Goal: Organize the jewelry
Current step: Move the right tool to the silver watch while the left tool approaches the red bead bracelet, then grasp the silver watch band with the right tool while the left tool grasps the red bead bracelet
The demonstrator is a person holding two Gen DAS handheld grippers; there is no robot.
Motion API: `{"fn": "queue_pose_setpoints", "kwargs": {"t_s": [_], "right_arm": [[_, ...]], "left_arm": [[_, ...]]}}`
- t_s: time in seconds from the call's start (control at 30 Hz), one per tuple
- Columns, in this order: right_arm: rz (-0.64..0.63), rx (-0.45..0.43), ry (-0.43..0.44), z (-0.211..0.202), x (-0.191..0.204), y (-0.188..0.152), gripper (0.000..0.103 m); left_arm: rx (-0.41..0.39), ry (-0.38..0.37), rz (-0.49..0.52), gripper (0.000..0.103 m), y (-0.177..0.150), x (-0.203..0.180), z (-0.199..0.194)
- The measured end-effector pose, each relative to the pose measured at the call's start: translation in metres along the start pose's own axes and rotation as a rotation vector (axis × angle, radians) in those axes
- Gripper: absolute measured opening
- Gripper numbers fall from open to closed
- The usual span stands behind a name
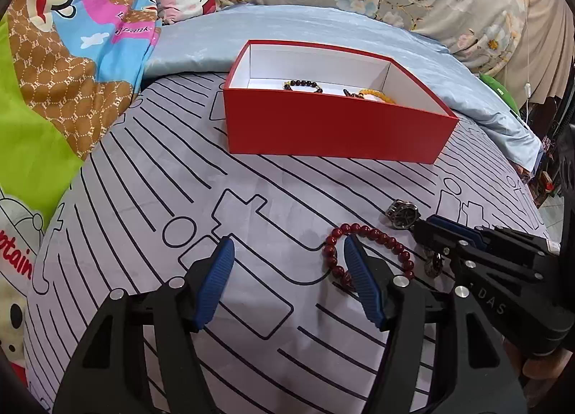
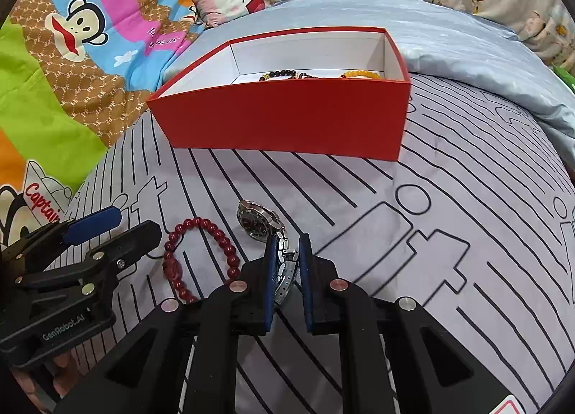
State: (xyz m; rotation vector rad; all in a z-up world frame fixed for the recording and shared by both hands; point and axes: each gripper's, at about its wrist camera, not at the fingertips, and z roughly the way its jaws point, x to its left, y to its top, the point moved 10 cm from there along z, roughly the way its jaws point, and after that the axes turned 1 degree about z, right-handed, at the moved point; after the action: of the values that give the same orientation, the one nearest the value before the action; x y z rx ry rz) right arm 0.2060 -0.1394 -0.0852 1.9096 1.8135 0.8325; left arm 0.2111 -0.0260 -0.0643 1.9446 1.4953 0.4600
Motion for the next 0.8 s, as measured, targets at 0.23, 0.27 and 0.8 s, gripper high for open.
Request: {"fn": "queue_pose_setpoints", "kwargs": {"t_s": [0.23, 0.27, 0.8], "right_arm": [[0.051, -0.014, -0.030, -0.018, -0.015, -0.017, 0.011], [0.058, -0.016, -0.034, -0.021, -0.017, -0.020, 0.011], [0.128, -0.021, -0.021, -0.038, -0.026, -0.042, 0.012]], "left_arm": [[0.014, -0.019, 0.002, 0.060, -0.007, -0.009, 0.001], [0.015, -0.023, 0.004, 0.060, -0.008, -0.011, 0.002], [0.040, 0.045, 0.074, 0.060, -0.011, -0.033, 0.020]]}}
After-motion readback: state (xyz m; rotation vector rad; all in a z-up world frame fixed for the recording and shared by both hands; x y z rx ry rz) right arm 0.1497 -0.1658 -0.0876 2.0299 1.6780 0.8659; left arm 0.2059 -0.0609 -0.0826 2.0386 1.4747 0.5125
